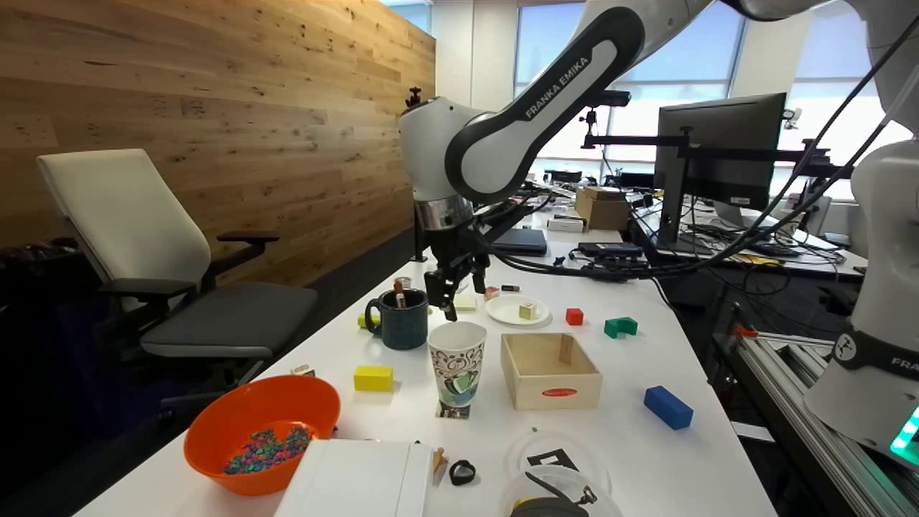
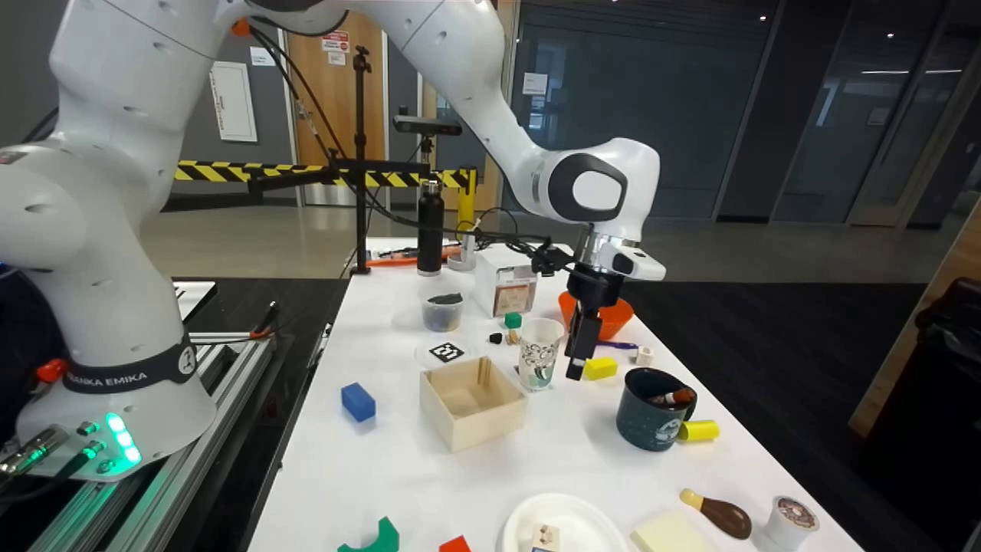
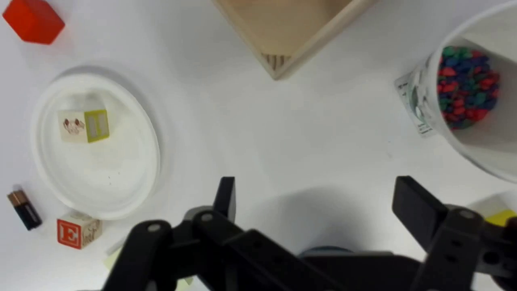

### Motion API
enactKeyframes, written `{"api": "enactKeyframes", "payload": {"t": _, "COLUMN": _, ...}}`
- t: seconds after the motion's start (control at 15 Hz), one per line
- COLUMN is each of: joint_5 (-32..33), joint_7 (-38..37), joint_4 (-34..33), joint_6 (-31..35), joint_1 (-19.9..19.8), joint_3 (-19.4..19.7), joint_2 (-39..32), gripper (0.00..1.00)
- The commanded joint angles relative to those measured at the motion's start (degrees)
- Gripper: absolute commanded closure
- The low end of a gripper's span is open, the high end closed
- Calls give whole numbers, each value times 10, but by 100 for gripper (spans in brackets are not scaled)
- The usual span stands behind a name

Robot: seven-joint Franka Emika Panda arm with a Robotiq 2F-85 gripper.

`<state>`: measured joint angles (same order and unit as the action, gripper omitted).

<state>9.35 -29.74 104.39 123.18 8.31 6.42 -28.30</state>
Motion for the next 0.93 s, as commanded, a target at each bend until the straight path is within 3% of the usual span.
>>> {"api": "enactKeyframes", "payload": {"t": 0.0, "joint_5": 1, "joint_7": -88, "joint_4": 67, "joint_6": -12, "joint_1": 11, "joint_3": 12, "joint_2": 53, "gripper": 0}}
{"api": "enactKeyframes", "payload": {"t": 0.67, "joint_5": 9, "joint_7": -423, "joint_4": 145, "joint_6": 17, "joint_1": 25, "joint_3": 5, "joint_2": 102, "gripper": 0}}
{"api": "enactKeyframes", "payload": {"t": 0.73, "joint_5": 4, "joint_7": -366, "joint_4": 106, "joint_6": 0, "joint_1": 7, "joint_3": -6, "joint_2": 68, "gripper": 0}}
{"api": "enactKeyframes", "payload": {"t": 0.87, "joint_5": 5, "joint_7": -401, "joint_4": 116, "joint_6": 2, "joint_1": 11, "joint_3": -8, "joint_2": 76, "gripper": 0}}
